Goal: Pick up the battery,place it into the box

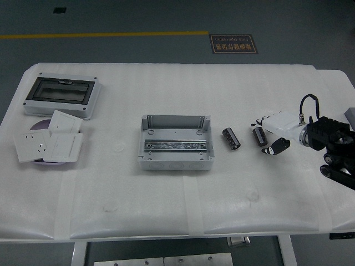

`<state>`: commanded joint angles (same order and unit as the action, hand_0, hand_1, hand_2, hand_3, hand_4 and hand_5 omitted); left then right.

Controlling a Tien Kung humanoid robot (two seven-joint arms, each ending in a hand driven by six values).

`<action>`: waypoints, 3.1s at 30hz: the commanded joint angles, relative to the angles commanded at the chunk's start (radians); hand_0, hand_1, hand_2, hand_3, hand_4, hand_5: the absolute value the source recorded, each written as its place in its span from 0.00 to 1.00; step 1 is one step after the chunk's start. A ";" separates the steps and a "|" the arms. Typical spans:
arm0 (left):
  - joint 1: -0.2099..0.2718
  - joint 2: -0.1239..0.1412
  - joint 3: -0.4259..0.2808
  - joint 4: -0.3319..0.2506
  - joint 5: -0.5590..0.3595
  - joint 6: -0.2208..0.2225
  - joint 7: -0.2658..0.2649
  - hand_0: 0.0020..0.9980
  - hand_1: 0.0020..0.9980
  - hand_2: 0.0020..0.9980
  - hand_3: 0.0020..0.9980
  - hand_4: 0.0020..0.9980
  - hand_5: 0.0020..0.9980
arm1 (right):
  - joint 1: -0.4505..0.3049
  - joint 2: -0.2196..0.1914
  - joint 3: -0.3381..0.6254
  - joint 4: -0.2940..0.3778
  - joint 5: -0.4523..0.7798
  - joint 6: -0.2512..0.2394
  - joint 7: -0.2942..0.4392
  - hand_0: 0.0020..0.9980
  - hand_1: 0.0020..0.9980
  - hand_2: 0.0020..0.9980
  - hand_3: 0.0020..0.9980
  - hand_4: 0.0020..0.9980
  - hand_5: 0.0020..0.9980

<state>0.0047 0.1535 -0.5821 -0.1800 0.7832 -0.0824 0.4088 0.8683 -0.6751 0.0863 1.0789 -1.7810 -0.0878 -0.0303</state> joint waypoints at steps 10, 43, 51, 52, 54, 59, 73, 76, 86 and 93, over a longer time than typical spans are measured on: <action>-0.001 0.000 0.009 0.000 -0.008 0.003 -0.004 0.69 0.68 0.60 0.64 0.71 0.34 | -0.001 0.000 0.001 -0.002 0.010 -0.013 0.004 0.66 0.56 0.73 0.75 0.56 0.13; 0.007 -0.008 -0.011 0.000 0.012 0.004 -0.001 0.68 0.68 0.60 0.64 0.71 0.33 | -0.234 0.026 0.505 0.372 0.206 -0.028 -0.047 0.63 0.54 0.63 0.68 0.28 0.10; 0.010 -0.011 -0.014 0.000 0.018 0.003 0.000 0.68 0.68 0.60 0.65 0.71 0.33 | -0.295 0.175 0.592 0.511 0.109 -0.018 -0.091 0.63 0.54 0.64 0.69 0.30 0.09; 0.011 -0.010 -0.014 0.000 0.017 0.004 -0.001 0.68 0.68 0.60 0.65 0.71 0.33 | -0.294 0.188 0.584 0.502 0.085 -0.011 -0.098 0.63 0.54 0.64 0.69 0.30 0.09; 0.011 -0.009 -0.021 0.000 0.025 0.006 -0.002 0.68 0.68 0.60 0.64 0.71 0.33 | -0.291 0.213 0.565 0.474 0.042 -0.003 -0.106 0.63 0.56 0.65 0.70 0.33 0.12; 0.012 -0.010 -0.023 0.000 0.027 0.007 -0.003 0.68 0.68 0.60 0.64 0.71 0.33 | -0.290 0.254 0.529 0.414 -0.062 0.007 -0.114 0.81 0.78 0.81 0.85 0.65 0.25; 0.012 -0.009 -0.022 0.000 0.024 0.007 -0.004 0.68 0.68 0.59 0.64 0.71 0.33 | -0.293 0.245 0.510 0.379 -0.090 0.002 -0.107 1.00 0.90 0.88 0.95 0.71 0.29; 0.012 -0.009 -0.017 0.000 0.018 0.007 -0.005 0.68 0.68 0.59 0.64 0.71 0.33 | -0.286 0.224 0.510 0.376 -0.077 0.001 -0.104 1.00 0.90 0.88 0.95 0.71 0.29; 0.007 -0.005 -0.016 0.000 0.016 0.007 -0.005 0.68 0.68 0.59 0.65 0.71 0.34 | -0.193 0.084 0.408 0.289 -0.054 -0.018 -0.081 0.99 0.88 0.86 0.94 0.73 0.29; 0.002 -0.001 -0.003 0.000 0.006 0.007 -0.007 0.68 0.68 0.59 0.65 0.71 0.34 | -0.060 0.032 0.218 0.206 -0.056 -0.017 -0.065 0.96 0.84 0.82 0.91 0.74 0.29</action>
<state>0.0062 0.1523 -0.5851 -0.1800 0.7892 -0.0752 0.4019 0.8087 -0.6429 0.3044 1.2847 -1.8368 -0.1053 -0.0950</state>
